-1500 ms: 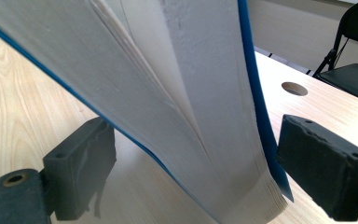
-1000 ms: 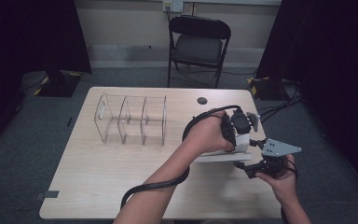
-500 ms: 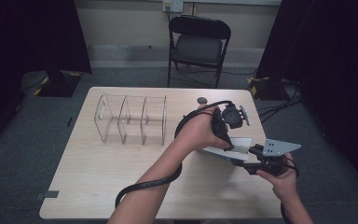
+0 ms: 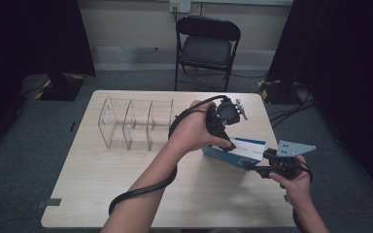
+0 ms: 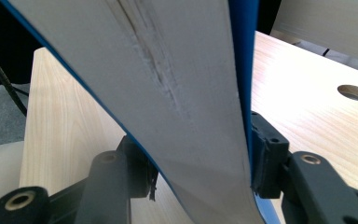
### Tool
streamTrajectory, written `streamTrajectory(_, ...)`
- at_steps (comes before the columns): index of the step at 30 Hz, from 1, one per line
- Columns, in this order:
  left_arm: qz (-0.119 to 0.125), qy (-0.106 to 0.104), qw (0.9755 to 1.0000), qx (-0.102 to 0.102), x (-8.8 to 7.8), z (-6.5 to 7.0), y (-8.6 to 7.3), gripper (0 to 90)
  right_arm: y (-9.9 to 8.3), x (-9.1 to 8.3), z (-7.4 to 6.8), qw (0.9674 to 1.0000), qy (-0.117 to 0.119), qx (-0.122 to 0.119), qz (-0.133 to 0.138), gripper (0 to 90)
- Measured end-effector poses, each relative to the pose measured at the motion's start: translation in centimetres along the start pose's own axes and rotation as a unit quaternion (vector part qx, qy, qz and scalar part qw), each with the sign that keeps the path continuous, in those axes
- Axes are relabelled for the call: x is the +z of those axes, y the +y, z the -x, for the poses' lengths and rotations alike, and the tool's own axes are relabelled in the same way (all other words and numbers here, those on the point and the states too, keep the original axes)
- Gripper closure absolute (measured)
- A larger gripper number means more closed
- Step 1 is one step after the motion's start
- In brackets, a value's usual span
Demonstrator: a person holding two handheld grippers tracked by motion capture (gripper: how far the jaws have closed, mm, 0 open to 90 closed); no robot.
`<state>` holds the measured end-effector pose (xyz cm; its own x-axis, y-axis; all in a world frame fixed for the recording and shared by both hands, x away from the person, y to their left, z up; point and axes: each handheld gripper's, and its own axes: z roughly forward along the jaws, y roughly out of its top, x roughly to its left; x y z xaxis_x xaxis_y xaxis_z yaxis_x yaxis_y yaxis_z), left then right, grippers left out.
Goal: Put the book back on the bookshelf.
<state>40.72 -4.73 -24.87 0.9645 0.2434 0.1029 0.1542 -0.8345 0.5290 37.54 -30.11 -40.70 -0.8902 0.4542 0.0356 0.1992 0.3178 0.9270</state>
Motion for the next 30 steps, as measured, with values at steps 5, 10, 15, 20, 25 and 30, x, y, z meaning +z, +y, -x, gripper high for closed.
streamTrajectory(5, -0.001, 0.0, 1.0, -0.006, -0.4, -0.3, -0.8, 22.1, 0.1, 0.0, 0.4, 1.0, 0.003, 0.009, 0.0, 51.3)
streamTrajectory(10, 0.001, 0.002, 1.0, -0.005, -0.5, -0.4, -1.3, 21.5, 0.2, 0.0, 0.7, 0.9998, 0.005, 0.018, 0.0, 51.3)
streamTrajectory(15, -0.002, 0.002, 0.9999, -0.015, -0.4, -0.4, -2.0, 21.1, 0.3, 0.0, 1.0, 0.9997, 0.008, 0.024, -0.002, 51.2)
streamTrajectory(20, -0.003, 0.01, 0.9998, -0.019, -0.5, -0.6, -2.4, 20.3, 0.3, -0.1, 1.2, 0.9995, 0.008, 0.03, -0.002, 51.2)
streamTrajectory(25, -0.003, 0.015, 0.9996, -0.023, -0.6, -0.8, -2.9, 20.1, 0.4, 0.0, 1.3, 0.9994, 0.012, 0.032, -0.003, 51.2)
streamTrajectory(30, -0.01, 0.02, 0.9993, -0.031, -0.6, -1.0, -3.4, 20.0, 0.4, 0.0, 1.4, 0.9994, 0.013, 0.032, -0.005, 51.3)
